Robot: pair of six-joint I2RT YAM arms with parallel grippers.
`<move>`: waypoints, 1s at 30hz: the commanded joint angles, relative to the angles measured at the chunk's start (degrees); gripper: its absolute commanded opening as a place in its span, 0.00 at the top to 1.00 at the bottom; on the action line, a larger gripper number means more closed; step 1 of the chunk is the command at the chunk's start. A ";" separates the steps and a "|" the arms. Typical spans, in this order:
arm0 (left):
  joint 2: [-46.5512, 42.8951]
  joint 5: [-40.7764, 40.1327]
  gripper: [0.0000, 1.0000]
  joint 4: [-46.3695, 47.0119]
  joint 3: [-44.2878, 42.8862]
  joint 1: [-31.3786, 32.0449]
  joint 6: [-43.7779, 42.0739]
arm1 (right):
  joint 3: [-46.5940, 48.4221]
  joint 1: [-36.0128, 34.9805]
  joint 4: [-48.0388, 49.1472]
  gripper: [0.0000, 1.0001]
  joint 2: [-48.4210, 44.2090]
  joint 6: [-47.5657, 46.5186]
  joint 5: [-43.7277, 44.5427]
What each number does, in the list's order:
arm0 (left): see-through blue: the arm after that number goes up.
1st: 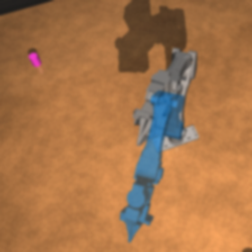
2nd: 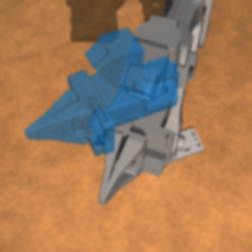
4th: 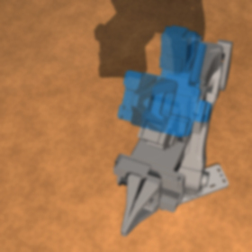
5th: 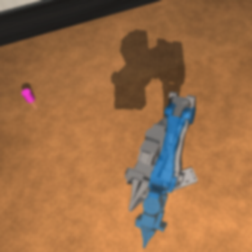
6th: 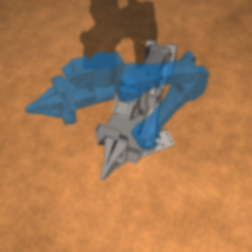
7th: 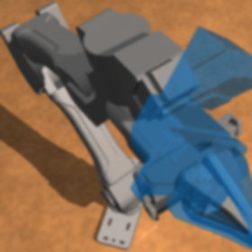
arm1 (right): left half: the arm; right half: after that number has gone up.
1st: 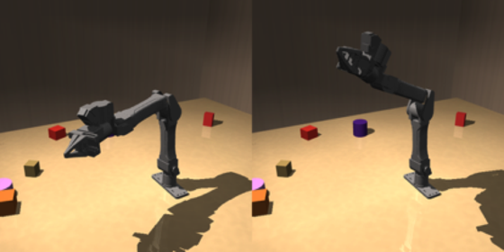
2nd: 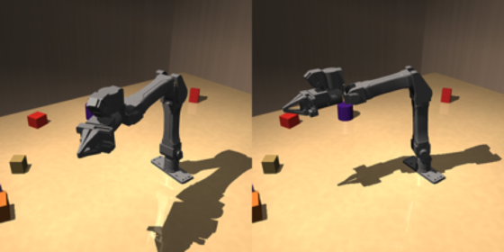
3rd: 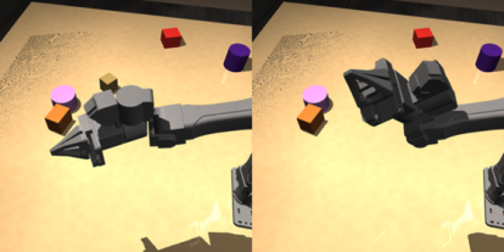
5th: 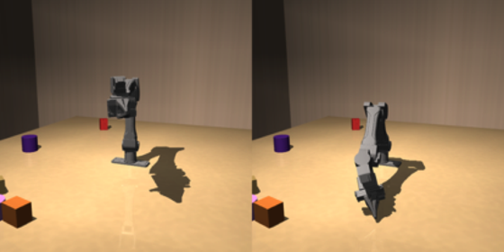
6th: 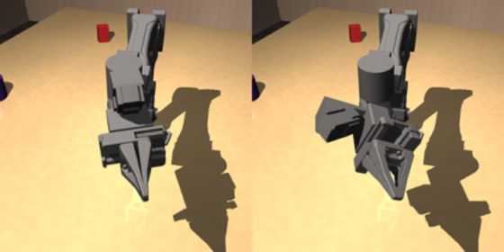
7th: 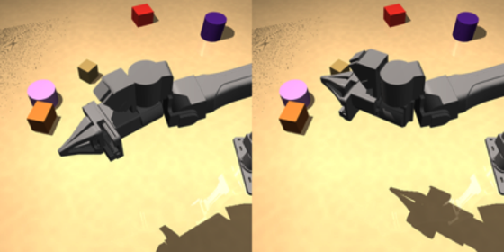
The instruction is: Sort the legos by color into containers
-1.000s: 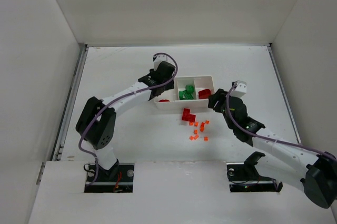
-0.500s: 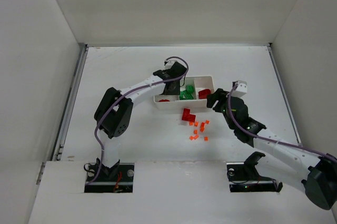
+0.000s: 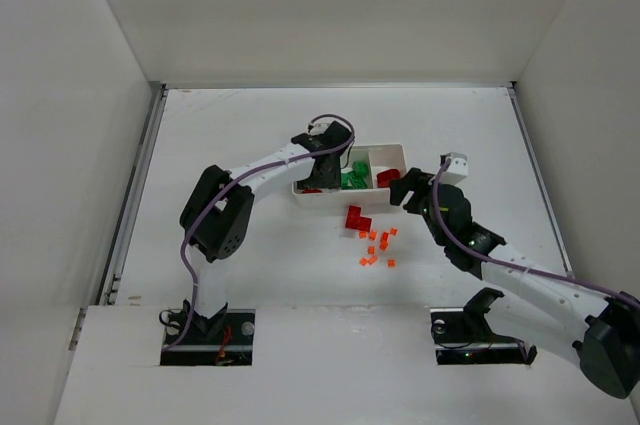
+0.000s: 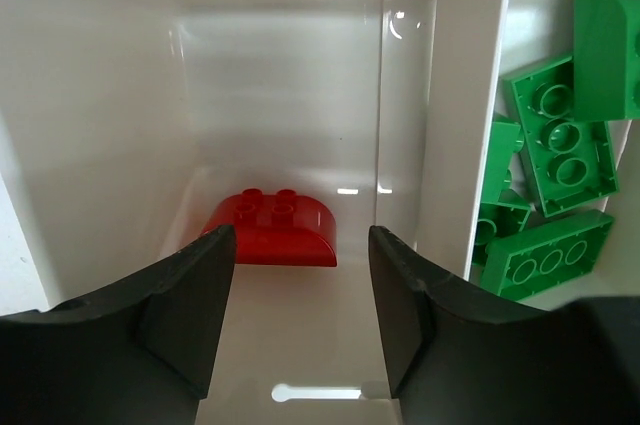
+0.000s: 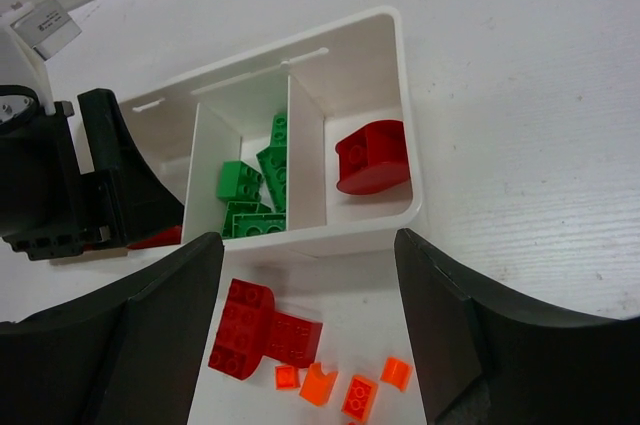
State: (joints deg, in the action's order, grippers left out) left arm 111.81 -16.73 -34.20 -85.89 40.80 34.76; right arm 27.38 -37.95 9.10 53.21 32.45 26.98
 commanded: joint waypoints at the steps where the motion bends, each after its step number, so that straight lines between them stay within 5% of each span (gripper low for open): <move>1: -1.86 0.91 0.45 -2.28 0.98 0.20 1.71 | 0.84 -0.50 2.85 0.24 0.14 0.42 -1.05; 12: 0.51 2.49 0.46 0.79 2.83 -0.67 2.68 | 0.75 -0.50 3.38 0.23 0.49 0.51 -1.41; 23: 2.10 2.58 0.60 5.01 5.46 -0.41 3.03 | 0.57 -0.50 3.64 0.23 0.40 0.60 -1.49; 30: -1.67 1.62 0.87 8.61 8.10 -0.41 2.77 | 0.49 -0.58 3.64 0.22 0.31 0.69 -1.84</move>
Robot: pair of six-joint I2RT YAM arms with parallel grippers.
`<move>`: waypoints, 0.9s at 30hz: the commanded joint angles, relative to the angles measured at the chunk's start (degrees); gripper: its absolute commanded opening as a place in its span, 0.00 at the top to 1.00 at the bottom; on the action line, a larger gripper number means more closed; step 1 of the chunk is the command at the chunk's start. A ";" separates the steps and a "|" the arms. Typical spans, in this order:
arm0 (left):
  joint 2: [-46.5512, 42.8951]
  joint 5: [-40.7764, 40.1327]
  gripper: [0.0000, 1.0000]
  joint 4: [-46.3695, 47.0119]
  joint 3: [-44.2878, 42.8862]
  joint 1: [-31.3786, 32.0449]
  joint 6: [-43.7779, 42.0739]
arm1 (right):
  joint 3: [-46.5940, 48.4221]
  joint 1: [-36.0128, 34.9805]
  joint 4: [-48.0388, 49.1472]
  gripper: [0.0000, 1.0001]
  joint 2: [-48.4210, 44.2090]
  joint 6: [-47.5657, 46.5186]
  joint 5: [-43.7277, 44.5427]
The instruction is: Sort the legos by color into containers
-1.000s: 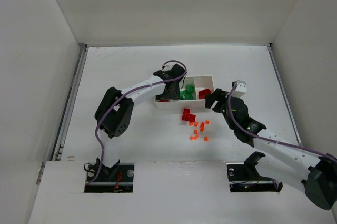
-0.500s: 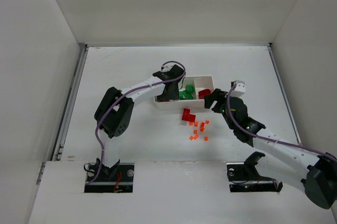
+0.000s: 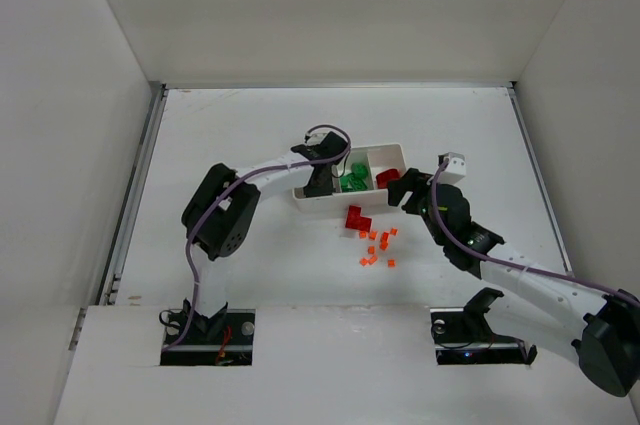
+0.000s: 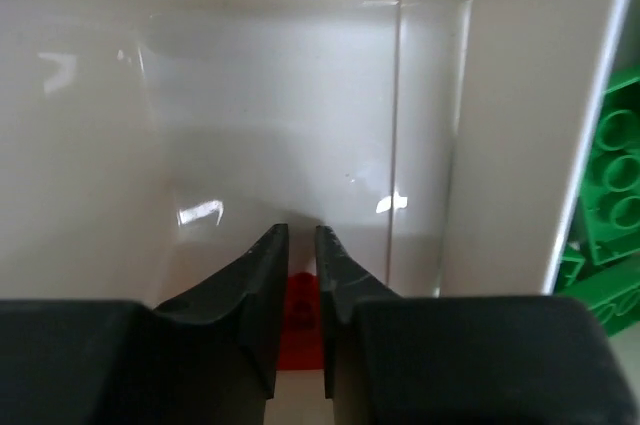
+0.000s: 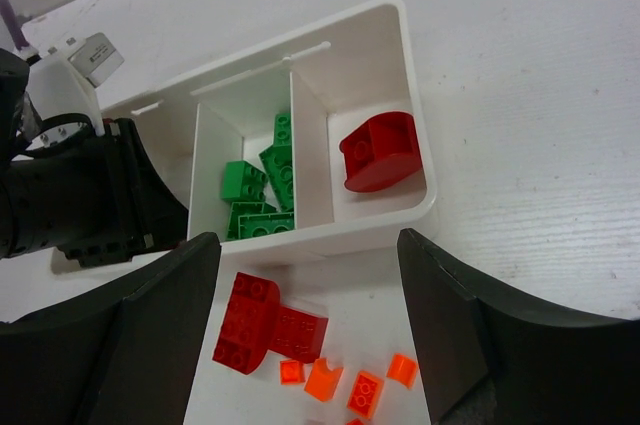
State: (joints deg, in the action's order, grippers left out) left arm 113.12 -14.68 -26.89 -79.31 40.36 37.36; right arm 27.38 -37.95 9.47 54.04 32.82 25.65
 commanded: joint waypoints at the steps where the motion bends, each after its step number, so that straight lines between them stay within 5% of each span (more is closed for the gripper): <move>1: -3.95 -0.96 0.87 2.01 1.70 0.03 -0.01 | 0.57 -0.58 3.27 0.22 -0.52 0.32 -0.60; 19: -14.33 -6.33 0.94 6.60 2.05 0.99 -4.23 | 0.40 -0.67 3.88 0.22 0.10 0.40 -0.86; 22: -13.63 -6.33 0.86 1.69 0.92 1.25 -4.84 | 0.48 -0.67 3.97 0.22 0.45 0.40 -0.86; 27: -10.56 -6.07 0.50 -7.02 -1.46 1.96 -5.63 | 0.84 -0.76 3.97 0.19 1.24 0.40 -1.83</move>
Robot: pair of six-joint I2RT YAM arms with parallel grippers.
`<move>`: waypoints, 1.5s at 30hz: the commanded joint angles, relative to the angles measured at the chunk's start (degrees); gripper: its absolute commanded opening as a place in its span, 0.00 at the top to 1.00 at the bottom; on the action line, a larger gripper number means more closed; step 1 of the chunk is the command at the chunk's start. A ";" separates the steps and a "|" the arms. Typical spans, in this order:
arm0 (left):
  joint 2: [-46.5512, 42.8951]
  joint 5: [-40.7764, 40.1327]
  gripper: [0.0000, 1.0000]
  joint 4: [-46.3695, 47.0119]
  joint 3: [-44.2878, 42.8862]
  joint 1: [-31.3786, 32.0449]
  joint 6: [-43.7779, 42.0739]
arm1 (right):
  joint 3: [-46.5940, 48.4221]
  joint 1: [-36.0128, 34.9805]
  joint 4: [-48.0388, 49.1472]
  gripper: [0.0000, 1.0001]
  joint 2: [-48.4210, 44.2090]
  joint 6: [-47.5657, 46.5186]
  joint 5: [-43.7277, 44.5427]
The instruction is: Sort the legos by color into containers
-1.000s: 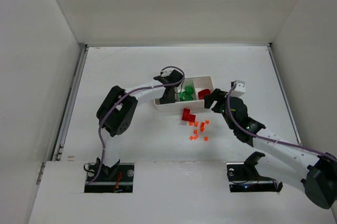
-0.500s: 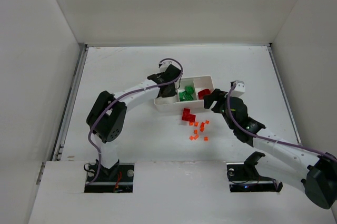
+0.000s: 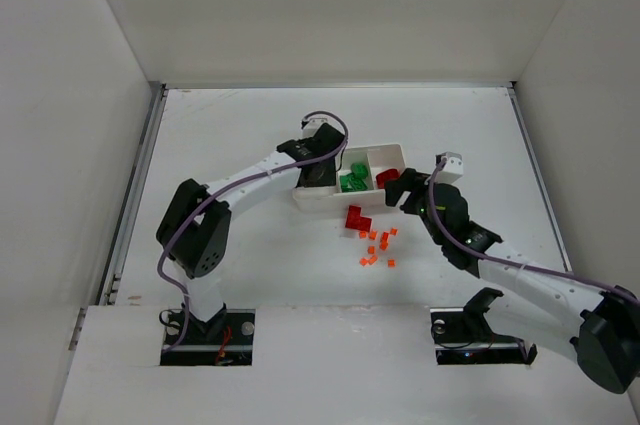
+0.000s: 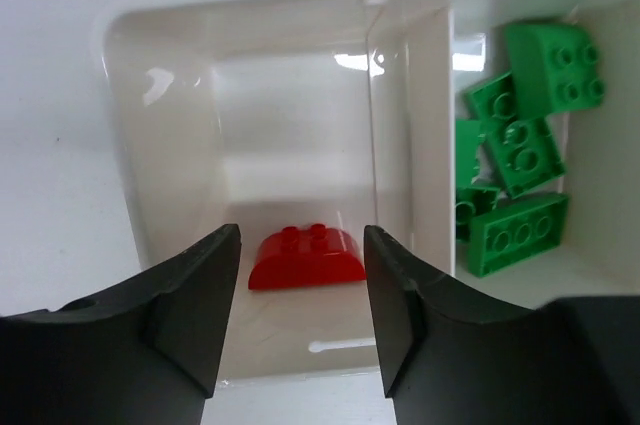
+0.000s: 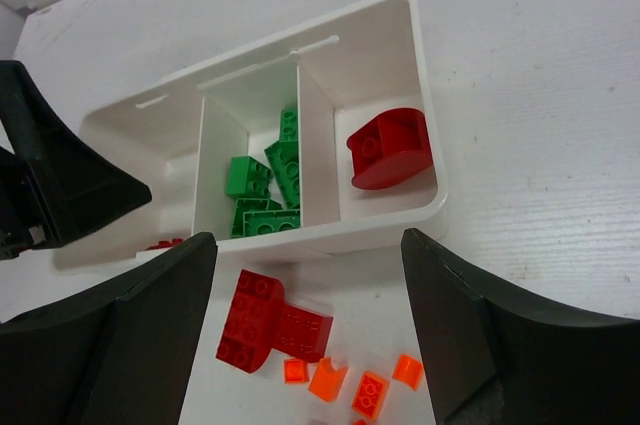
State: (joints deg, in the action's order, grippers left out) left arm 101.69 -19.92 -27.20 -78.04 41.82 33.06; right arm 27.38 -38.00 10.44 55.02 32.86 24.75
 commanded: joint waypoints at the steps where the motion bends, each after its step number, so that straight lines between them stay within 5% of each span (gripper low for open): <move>1: 1.31 0.05 0.49 -7.16 -2.82 0.41 -1.59 | 0.84 -0.72 3.01 0.19 0.26 0.36 -0.93; 7: 4.74 8.93 0.49 -7.51 -4.22 -0.30 -2.03 | 0.75 -0.80 3.01 0.19 -0.27 0.36 -1.02; 18: 10.89 9.46 0.50 -8.04 -5.54 -0.47 -1.86 | 0.66 -0.80 3.01 0.18 -0.71 0.36 -1.02; 25: 12.04 4.46 0.68 -4.53 -3.61 0.23 -1.42 | 0.40 -0.80 3.36 0.18 -1.06 0.36 -1.02; 30: 10.29 0.77 0.89 -1.02 -1.59 0.93 -2.03 | 0.22 -0.72 3.36 0.18 -1.59 0.36 -1.02; 45: -4.30 -2.32 0.96 2.68 -0.45 0.76 -5.02 | 0.13 -0.63 3.71 0.18 -1.32 0.45 -1.02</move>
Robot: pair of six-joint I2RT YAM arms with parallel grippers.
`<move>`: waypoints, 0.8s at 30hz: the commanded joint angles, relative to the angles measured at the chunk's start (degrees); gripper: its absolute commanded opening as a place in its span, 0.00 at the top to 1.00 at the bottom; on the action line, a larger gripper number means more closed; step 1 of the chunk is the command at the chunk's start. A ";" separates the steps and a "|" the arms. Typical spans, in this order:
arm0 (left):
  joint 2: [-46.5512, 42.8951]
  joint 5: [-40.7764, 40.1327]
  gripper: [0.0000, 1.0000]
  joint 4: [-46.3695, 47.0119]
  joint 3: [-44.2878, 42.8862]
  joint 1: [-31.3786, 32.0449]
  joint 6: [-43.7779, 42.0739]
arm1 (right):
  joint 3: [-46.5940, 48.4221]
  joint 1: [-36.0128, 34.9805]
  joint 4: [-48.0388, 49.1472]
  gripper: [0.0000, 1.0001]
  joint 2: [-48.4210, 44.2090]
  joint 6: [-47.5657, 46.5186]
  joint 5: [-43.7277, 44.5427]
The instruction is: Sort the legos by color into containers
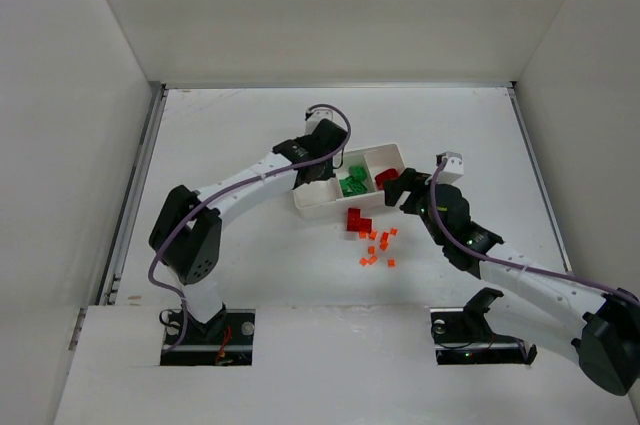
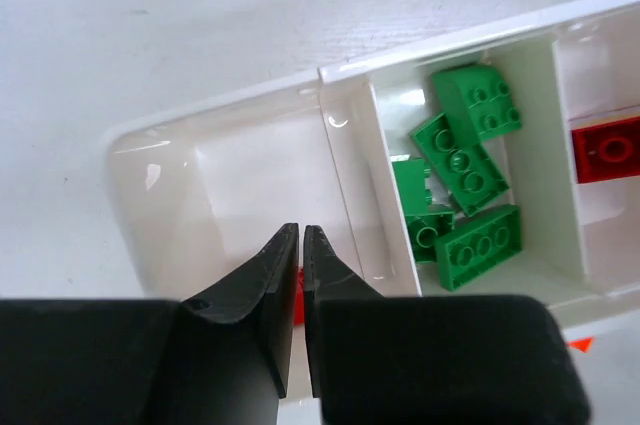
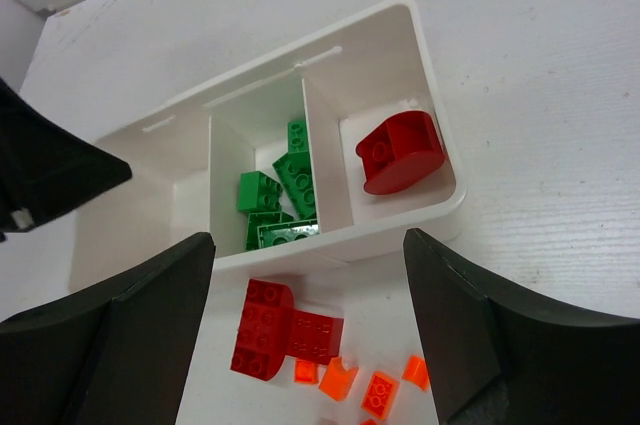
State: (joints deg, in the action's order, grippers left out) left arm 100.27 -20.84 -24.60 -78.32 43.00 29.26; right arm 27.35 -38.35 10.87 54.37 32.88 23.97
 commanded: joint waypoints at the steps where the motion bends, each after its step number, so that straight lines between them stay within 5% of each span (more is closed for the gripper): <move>1: -2.97 -1.22 0.95 -0.18 -0.16 -0.42 -1.13 | 0.16 -0.28 3.28 0.18 -0.58 0.43 -0.24; 12: 1.60 4.05 0.62 -8.36 -1.92 -1.04 0.80 | 0.24 -0.45 3.28 0.17 -0.32 0.43 -0.41; 24: 1.24 5.11 0.67 -10.73 -0.42 -1.48 1.86 | 0.42 -0.45 3.28 0.17 0.04 0.43 -1.03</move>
State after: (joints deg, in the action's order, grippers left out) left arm 103.22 -16.05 -32.88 -78.87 41.82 30.46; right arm 27.35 -38.35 10.98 54.39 32.88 23.73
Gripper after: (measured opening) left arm 0.337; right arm 0.831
